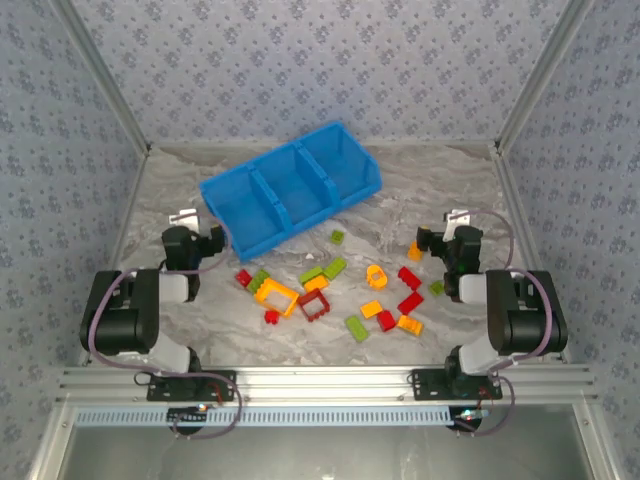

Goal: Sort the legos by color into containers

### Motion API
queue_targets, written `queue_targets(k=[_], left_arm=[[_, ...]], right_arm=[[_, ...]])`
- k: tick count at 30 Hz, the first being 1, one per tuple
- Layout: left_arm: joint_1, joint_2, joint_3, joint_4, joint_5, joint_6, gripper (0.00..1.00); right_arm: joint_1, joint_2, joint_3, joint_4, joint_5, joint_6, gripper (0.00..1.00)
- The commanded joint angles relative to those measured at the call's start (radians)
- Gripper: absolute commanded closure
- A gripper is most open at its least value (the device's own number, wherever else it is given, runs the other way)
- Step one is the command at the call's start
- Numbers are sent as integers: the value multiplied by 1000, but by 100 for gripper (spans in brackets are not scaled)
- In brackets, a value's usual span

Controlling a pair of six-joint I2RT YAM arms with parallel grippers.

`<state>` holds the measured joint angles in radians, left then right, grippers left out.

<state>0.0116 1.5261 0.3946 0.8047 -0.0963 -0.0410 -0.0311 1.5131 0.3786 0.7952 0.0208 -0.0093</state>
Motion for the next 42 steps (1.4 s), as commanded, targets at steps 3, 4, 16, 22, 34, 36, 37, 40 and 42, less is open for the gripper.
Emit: queue_targets(k=[3, 4, 16, 22, 34, 36, 37, 40, 42], left_arm=[[4, 6, 15, 11, 20, 7, 2], [5, 6, 16, 12, 21, 6, 2], [5, 5, 16, 10, 21, 4, 2], [-42, -141, 85, -223, -125, 14, 2], [-144, -412, 875, -1659, -291, -898, 2], [-117, -432, 845, -1656, -127, -905, 2], [-154, -446, 848, -1693, -152, -925, 2], [-268, -499, 825, -1812, -169, -980, 8], [-335, -524, 759, -1868, -129, -1020, 16]], right_arm=[[-6, 7, 18, 1, -7, -11, 0], [-5, 8, 18, 1, -7, -12, 0], [-5, 9, 16, 4, -8, -12, 0], [18, -81, 45, -114, 113, 2, 0], [100, -332, 1077, -1546, 336, 746, 0], [74, -317, 1103, -1524, 148, 660, 10], [129, -335, 1101, -1518, 168, 628, 14], [331, -425, 1054, -1453, 242, 486, 9], [437, -469, 1005, -1425, 183, 451, 3]])
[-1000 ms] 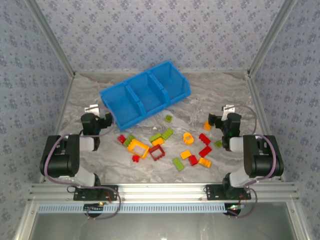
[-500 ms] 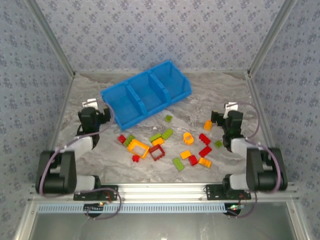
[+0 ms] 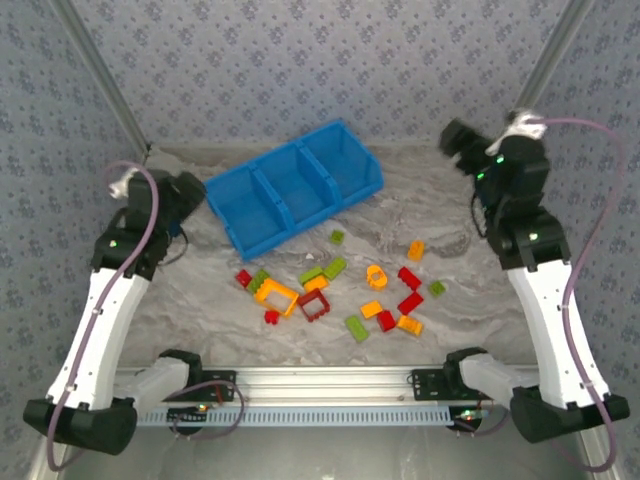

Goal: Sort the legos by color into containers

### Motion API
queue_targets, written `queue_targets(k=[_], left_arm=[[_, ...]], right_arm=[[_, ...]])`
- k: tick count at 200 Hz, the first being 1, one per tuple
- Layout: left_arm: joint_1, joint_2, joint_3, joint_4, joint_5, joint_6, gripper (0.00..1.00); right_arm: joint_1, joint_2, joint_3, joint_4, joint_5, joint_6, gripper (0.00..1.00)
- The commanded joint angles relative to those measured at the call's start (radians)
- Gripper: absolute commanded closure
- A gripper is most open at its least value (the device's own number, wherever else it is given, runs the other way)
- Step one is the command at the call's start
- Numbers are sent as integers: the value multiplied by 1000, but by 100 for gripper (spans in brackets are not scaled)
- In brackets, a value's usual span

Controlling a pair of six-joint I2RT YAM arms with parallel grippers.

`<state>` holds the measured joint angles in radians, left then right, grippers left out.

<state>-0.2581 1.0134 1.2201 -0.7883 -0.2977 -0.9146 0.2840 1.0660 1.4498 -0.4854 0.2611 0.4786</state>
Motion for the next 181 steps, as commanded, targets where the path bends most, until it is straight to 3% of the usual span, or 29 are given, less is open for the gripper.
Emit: queue_targets(k=[1, 26, 55, 102, 165, 181], left_arm=[[-95, -23, -116, -270, 110, -142, 21], [-173, -17, -290, -241, 197, -198, 27], [-228, -8, -433, -82, 209, -236, 29], [-188, 22, -584, 212, 236, -262, 24], [-155, 203, -494, 282, 272, -154, 24], [-152, 268, -447, 229, 260, -156, 26]], right_arm=[[176, -41, -96, -127, -81, -55, 0], [407, -94, -248, -55, -72, -103, 1], [515, -80, -329, -41, -52, -66, 1], [521, -43, -407, 89, -261, -47, 0], [484, -42, -497, 165, -344, -12, 0], [472, -38, -497, 163, -357, -6, 0]])
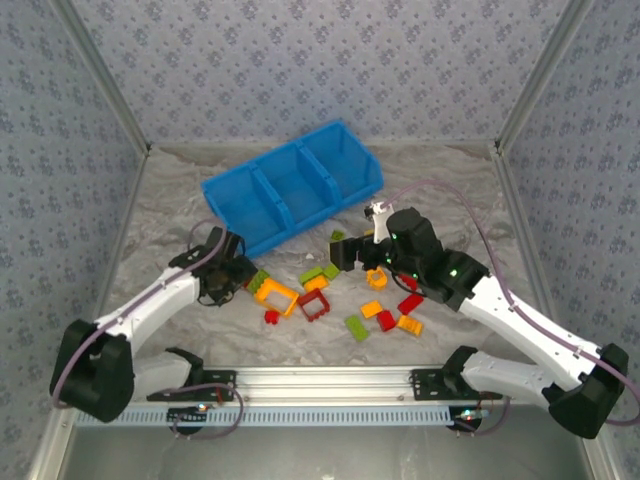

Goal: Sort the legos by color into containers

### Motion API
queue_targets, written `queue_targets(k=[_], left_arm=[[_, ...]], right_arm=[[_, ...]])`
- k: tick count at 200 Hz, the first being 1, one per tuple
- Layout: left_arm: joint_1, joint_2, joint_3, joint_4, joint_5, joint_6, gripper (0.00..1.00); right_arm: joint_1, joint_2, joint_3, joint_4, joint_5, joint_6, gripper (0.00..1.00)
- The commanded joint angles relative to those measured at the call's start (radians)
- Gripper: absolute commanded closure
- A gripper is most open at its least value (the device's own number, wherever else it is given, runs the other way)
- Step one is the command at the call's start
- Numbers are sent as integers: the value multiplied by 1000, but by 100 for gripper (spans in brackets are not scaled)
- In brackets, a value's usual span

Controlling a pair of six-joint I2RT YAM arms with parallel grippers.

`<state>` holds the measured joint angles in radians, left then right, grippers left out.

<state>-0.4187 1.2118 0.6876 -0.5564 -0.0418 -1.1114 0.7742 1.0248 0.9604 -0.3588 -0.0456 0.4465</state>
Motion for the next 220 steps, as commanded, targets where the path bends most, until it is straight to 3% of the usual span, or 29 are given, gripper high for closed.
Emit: queue_targets(k=[1, 44, 109, 169, 205, 220], left_arm=[[8, 73, 88, -7, 3, 41, 26], [15, 129, 84, -7, -32, 44, 35], [18, 234, 90, 17, -52, 70, 36], [17, 265, 108, 31, -105, 74, 58], [-3, 180, 139, -114, -215, 55, 66], [-28, 104, 180, -268, -283, 24, 67]], right_arm=[[-18, 3, -6, 37, -51, 27, 0], [-25, -17, -4, 17, -18, 29, 0], [-29, -40, -11, -2, 6, 42, 0], [-30, -38, -11, -4, -10, 55, 0], [-30, -39, -11, -11, -7, 51, 0], [-29, -40, -5, -20, 5, 43, 0]])
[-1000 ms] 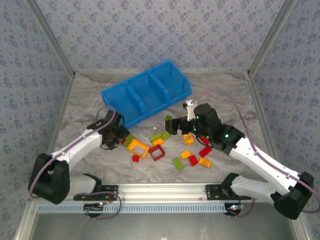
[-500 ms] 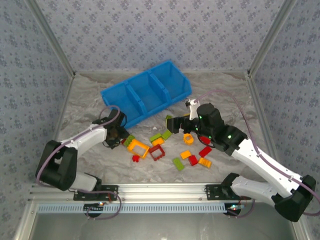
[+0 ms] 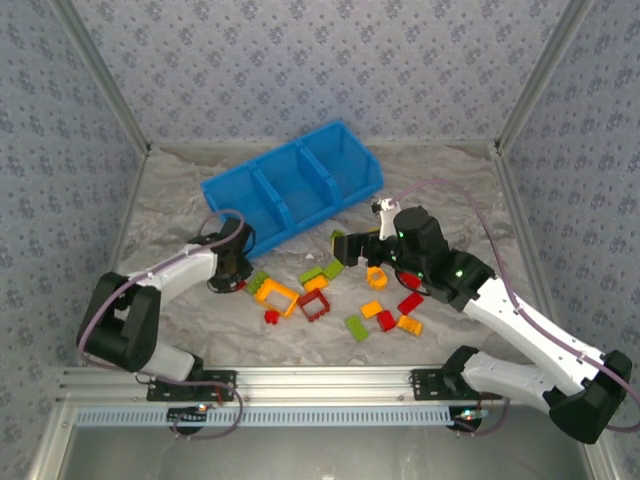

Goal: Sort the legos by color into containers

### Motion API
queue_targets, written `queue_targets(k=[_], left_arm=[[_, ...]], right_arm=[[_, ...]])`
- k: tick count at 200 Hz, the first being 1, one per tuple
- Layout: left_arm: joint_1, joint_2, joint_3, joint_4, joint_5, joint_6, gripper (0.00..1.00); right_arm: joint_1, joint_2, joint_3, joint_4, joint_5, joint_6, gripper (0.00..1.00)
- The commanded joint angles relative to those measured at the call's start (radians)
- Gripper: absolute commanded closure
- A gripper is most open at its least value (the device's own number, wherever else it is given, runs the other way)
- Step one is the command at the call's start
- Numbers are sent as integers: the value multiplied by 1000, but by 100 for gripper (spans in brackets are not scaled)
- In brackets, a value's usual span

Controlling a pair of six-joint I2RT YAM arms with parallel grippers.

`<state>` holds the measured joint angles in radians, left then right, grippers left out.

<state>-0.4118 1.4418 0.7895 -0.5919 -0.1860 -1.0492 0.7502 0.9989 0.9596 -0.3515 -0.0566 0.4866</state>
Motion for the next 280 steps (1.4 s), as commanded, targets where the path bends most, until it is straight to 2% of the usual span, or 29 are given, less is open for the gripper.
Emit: queue_targets(k=[1, 17, 35, 56, 71, 100, 142, 169, 196, 223, 252, 280], left_arm=[[-37, -131, 81, -241, -141, -40, 67], [-62, -227, 112, -333, -152, -60, 67], [-74, -316, 139, -364, -118, -68, 67], [-70, -333, 216, -360, -118, -45, 66], [-60, -260, 315, -343, -112, 5, 66], [-54, -8, 548, -328, -98, 81, 66], [9, 280, 730, -328, -10, 72, 66], [48, 445, 847, -436, -39, 69, 67], [59, 501, 819, -373, 0, 85, 65], [57, 557, 841, -383, 10, 107, 60], [59, 557, 817, -374, -4, 129, 50], [59, 543, 823, -375, -7, 155, 42]], right_arm=[[-6, -14, -3, -27, 16, 3, 0], [-8, -16, 4, -34, 37, -7, 0], [-7, -13, 9, -30, 62, -18, 0], [-10, 6, 22, -18, 117, -28, 0], [-22, 30, 45, -21, 146, -32, 0], [-72, 99, 102, -43, 183, -29, 0], [-112, 181, 194, -111, 217, -57, 0], [-130, 199, 217, -143, 238, -50, 0], [-163, 194, 221, -195, 279, -19, 0], [-201, 194, 218, -314, 334, 40, 1], [-287, 193, 184, -449, 351, 146, 5], [-349, 184, 137, -473, 334, 185, 8]])
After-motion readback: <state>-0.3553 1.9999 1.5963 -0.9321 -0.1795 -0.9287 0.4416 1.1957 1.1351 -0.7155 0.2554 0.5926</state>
